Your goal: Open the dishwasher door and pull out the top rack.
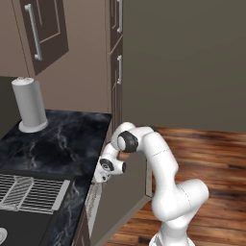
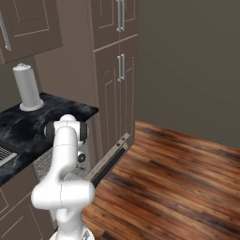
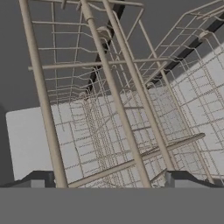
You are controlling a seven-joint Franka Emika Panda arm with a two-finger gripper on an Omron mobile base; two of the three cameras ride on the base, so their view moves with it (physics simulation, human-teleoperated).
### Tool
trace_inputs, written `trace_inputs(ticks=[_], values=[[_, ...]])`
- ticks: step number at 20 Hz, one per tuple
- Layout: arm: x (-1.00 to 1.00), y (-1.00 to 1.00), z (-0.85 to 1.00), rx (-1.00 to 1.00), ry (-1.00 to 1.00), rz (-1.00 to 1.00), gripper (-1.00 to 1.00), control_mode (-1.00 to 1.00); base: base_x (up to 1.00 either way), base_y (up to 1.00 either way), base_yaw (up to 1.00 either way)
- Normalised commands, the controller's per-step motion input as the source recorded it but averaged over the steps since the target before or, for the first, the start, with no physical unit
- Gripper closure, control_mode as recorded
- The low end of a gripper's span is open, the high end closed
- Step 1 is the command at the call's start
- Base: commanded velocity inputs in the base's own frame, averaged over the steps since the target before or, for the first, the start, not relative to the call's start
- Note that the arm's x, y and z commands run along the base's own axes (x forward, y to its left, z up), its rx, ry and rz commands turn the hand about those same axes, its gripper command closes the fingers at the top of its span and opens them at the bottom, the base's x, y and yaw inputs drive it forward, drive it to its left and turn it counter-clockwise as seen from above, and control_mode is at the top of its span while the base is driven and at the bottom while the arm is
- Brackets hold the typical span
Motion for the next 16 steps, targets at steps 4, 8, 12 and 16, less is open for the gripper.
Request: trace_inputs(ticks=[4, 8, 12, 16], values=[[0.23, 0.08, -0.37, 0.0, 0.03, 0.0, -1.0, -1.0, 0.0, 0.0, 0.0], [0.14, 0.05, -0.39, -0.01, 0.05, 0.0, -1.0, -1.0, 0.0, 0.0, 0.0], [0.01, 0.01, -0.48, -0.09, 0.11, -0.04, -1.0, -1.0, 0.0, 0.0, 0.0], [0.0, 0.0, -0.55, -0.15, 0.14, -0.09, -1.0, -1.0, 0.0, 0.0, 0.0]])
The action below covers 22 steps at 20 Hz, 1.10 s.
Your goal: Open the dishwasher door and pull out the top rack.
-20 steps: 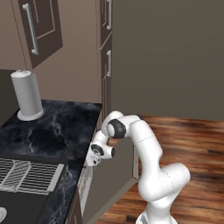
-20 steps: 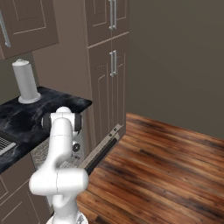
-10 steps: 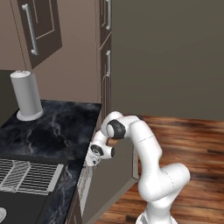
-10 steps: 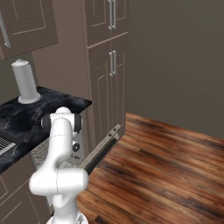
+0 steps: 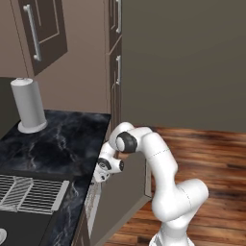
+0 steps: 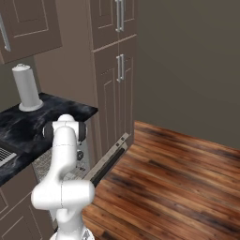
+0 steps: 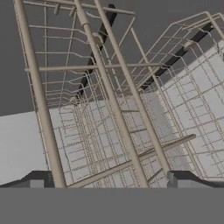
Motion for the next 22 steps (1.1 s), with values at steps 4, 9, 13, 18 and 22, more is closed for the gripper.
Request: trace_inputs(ticks=[4, 9, 13, 18, 22], values=[[0.0, 0.0, -0.66, -0.16, 0.14, -0.11, -1.0, -1.0, 0.0, 0.0, 0.0], [-0.03, -0.05, -0.76, -0.15, 0.13, -0.12, -1.0, -1.0, 0.0, 0.0, 0.0], [-0.09, -0.23, -0.77, -0.14, 0.15, -0.15, -1.0, -1.0, 0.0, 0.0, 0.0], [-0.13, -0.36, -0.74, -0.17, 0.18, -0.14, -1.0, -1.0, 0.0, 0.0, 0.0], [-0.22, -0.55, -0.7, -0.19, 0.21, -0.13, -1.0, -1.0, 0.0, 0.0, 0.0]])
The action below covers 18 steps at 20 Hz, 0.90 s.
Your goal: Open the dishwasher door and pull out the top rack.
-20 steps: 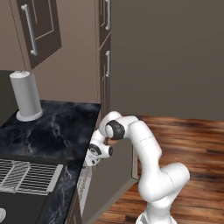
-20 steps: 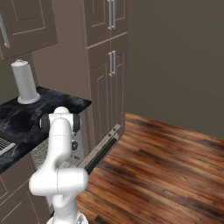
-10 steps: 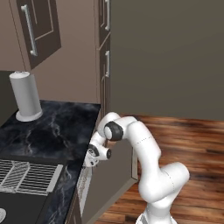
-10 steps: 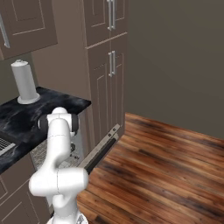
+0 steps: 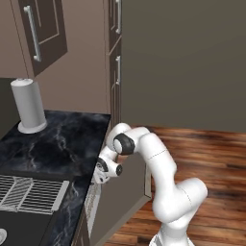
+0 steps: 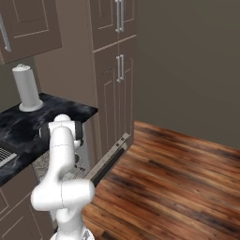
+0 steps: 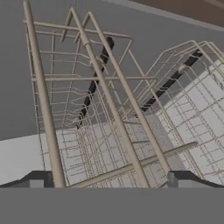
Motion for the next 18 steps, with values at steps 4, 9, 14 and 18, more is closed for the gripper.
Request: trace_inputs(ticks=[4, 9, 14, 18], values=[[-0.28, -0.71, -0.68, -0.2, 0.24, -0.12, -1.0, -1.0, 0.0, 0.0, 0.0], [-0.32, -0.76, -0.67, -0.2, 0.25, -0.13, -1.0, -1.0, 0.0, 0.0, 0.0], [-0.37, -0.77, -0.61, -0.23, 0.26, -0.13, -1.0, -1.0, 0.0, 0.0, 0.0], [-0.35, -0.69, -0.49, -0.26, 0.27, -0.14, -1.0, -1.0, 0.0, 0.0, 0.0]])
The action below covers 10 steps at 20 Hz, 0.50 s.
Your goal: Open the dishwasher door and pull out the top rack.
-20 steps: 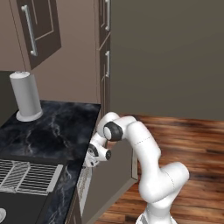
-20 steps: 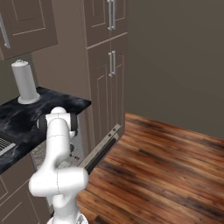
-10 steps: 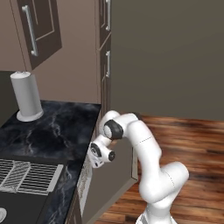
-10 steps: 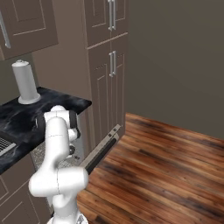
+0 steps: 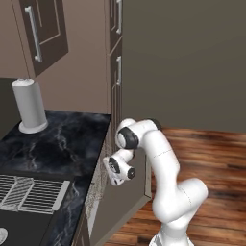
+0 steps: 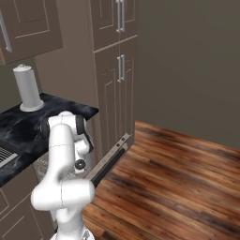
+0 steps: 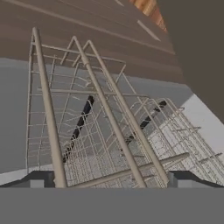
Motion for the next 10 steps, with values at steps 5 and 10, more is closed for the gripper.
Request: trace_inputs(ticks=[5, 10], values=[[-0.32, -0.62, -0.37, -0.28, 0.28, -0.17, -1.0, -1.0, 0.0, 0.0, 0.0], [-0.27, -0.46, -0.2, -0.28, 0.3, -0.26, -1.0, -1.0, 0.0, 0.0, 0.0]])
